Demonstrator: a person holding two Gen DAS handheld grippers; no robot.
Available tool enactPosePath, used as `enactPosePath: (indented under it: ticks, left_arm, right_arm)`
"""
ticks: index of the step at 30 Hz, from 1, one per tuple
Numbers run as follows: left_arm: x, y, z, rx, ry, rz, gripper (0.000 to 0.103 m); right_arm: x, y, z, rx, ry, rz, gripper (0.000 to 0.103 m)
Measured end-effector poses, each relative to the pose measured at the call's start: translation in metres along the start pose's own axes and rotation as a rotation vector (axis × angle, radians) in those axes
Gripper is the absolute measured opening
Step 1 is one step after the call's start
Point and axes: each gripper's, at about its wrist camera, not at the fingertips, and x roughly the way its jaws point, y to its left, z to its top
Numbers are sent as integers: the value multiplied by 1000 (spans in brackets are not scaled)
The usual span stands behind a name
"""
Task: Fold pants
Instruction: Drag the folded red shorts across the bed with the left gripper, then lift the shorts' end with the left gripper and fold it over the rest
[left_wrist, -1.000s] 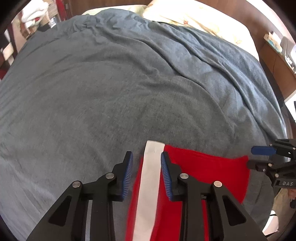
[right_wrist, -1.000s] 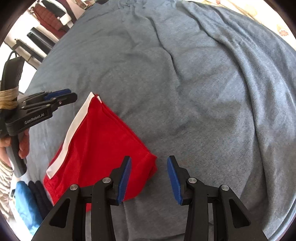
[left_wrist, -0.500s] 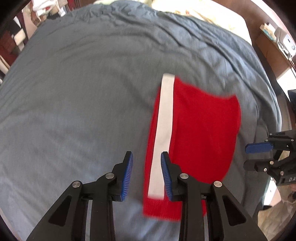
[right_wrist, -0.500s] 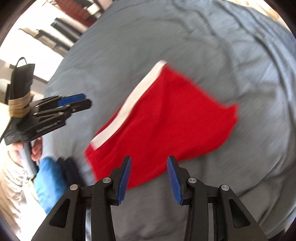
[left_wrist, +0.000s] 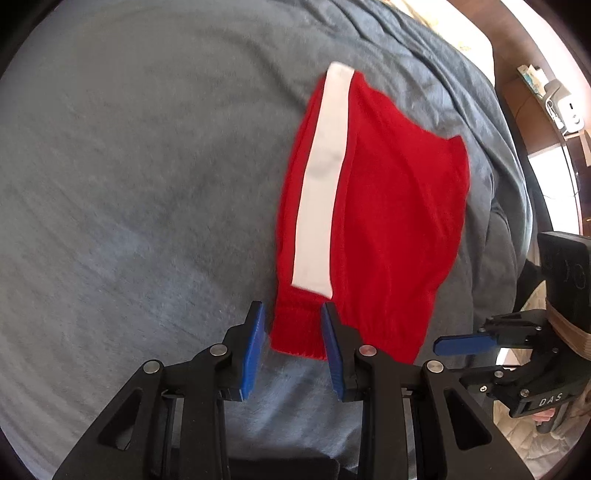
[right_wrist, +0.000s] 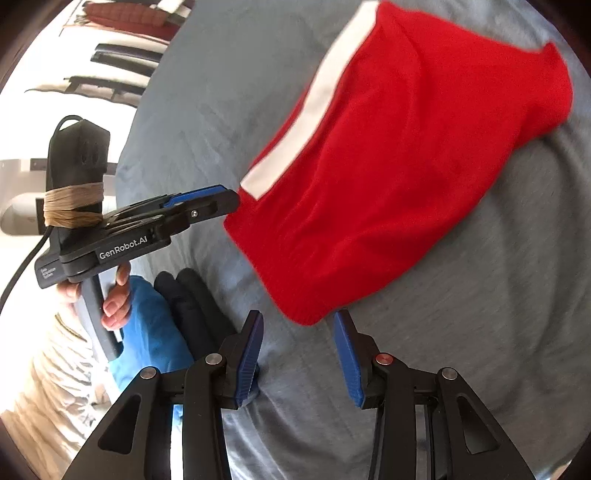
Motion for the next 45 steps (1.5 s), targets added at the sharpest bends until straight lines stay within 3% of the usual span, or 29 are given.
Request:
enactPosePath:
  ticks: [7, 22, 26, 30, 37, 45]
  left_arm:
    - [17, 10, -3, -27, 44, -31, 35]
    - [51, 17, 13, -105, 190, -97, 38]
    - [57, 13, 12, -117, 193, -103, 38]
    - [62, 11, 10, -138, 189, -106, 38]
    - [62, -9, 7, -169, 173, -94, 26]
    - [35, -30, -5, -317, 152, -56, 23]
  right_arm:
    - [22, -11, -4, 130, -7, 46, 41]
    - [41, -27, 2, 210, -51, 21, 40]
    - [43, -25, 1, 175, -53, 17, 38]
    - [44, -30, 1, 150, -46, 9, 28]
    - [37, -27, 5, 127, -42, 28, 24]
    - [6, -22, 11, 104, -22, 64, 23]
